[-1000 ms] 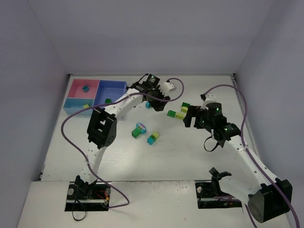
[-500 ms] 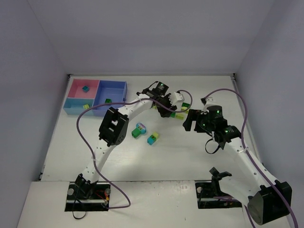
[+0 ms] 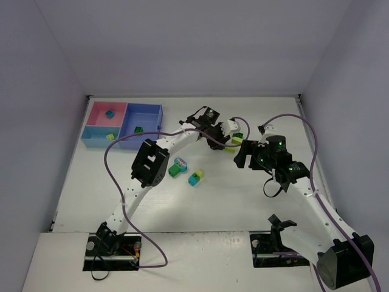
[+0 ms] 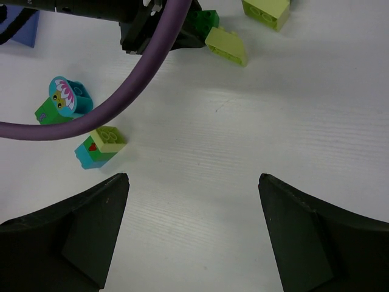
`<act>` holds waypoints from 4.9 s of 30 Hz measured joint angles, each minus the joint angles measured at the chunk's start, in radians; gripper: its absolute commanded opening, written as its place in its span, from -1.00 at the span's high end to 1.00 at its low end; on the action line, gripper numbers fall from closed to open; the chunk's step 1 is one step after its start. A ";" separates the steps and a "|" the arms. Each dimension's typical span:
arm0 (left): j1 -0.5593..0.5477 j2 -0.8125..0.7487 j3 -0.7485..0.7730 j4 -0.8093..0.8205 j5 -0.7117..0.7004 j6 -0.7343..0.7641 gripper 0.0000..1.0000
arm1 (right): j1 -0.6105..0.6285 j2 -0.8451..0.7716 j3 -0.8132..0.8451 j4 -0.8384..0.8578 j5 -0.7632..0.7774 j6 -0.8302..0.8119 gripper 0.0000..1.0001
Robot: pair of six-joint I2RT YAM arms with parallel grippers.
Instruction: Sort the legos into containers by color
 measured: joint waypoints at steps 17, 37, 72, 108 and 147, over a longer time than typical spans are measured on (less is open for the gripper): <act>0.106 -0.477 -0.559 0.185 -0.071 -0.244 0.79 | -0.005 0.005 -0.003 0.002 0.003 0.007 -0.68; 0.526 -0.603 -0.628 0.109 -0.431 -0.548 -0.08 | -0.006 0.198 0.003 0.084 0.043 0.085 -0.62; 0.476 -1.284 -0.925 -0.182 -0.279 -0.801 -0.31 | 0.101 0.931 0.539 -0.043 0.401 0.318 -0.46; 0.429 -1.216 -0.848 -0.132 0.179 -0.995 -0.31 | 0.314 0.393 0.388 0.225 -0.279 -0.381 0.99; 0.140 -1.012 -0.785 -0.100 0.154 -1.182 0.86 | 0.376 0.401 0.415 0.150 -0.459 -0.516 -0.27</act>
